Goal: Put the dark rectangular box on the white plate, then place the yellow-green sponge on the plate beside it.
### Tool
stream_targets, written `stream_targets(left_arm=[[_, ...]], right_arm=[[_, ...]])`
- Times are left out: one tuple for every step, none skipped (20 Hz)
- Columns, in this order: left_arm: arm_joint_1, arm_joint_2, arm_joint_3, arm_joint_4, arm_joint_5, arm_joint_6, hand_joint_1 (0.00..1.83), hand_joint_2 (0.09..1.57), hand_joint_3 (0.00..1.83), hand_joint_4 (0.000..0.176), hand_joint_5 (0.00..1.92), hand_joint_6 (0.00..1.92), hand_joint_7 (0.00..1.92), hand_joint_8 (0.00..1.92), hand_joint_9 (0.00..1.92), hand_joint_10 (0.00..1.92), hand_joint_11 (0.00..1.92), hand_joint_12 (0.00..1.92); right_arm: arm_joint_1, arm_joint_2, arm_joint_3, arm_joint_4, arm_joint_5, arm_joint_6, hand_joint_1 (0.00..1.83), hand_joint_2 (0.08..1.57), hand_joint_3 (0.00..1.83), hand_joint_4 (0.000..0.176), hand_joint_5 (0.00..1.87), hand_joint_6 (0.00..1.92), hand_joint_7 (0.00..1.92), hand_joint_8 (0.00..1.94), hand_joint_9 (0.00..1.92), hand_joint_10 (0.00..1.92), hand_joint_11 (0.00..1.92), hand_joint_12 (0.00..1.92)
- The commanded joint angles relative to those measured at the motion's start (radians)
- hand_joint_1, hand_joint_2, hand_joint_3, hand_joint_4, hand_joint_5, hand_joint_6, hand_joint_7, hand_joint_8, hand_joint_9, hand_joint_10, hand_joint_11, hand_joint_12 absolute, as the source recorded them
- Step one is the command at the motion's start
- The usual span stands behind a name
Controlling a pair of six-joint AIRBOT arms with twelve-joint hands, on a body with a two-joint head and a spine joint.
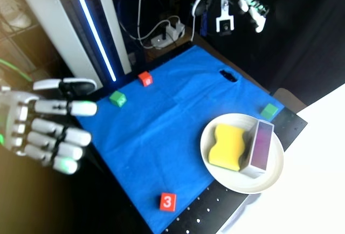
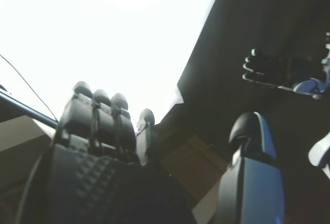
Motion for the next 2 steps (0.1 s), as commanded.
stream_targets(left_arm=[[-0.007, 0.002, 0.0, -0.002, -0.151, -0.011, 0.37, 1.02, 0.01, 0.106, 0.1, 0.0, 0.11, 0.0, 0.14, 0.0, 0.0, 0.7], [-0.007, 0.002, 0.0, -0.003, -0.157, -0.011, 0.38, 1.04, 0.01, 0.115, 0.09, 0.0, 0.1, 0.0, 0.11, 0.01, 0.0, 0.63]], right_arm=[[0.002, 0.0, -0.001, -0.001, 0.129, 0.007, 0.69, 0.85, 0.0, 0.174, 0.12, 0.0, 0.11, 0.0, 0.01, 0.0, 0.0, 0.0], [0.002, 0.0, -0.001, -0.001, 0.129, 0.007, 0.68, 0.85, 0.0, 0.17, 0.11, 0.0, 0.08, 0.0, 0.0, 0.0, 0.0, 0.0]])
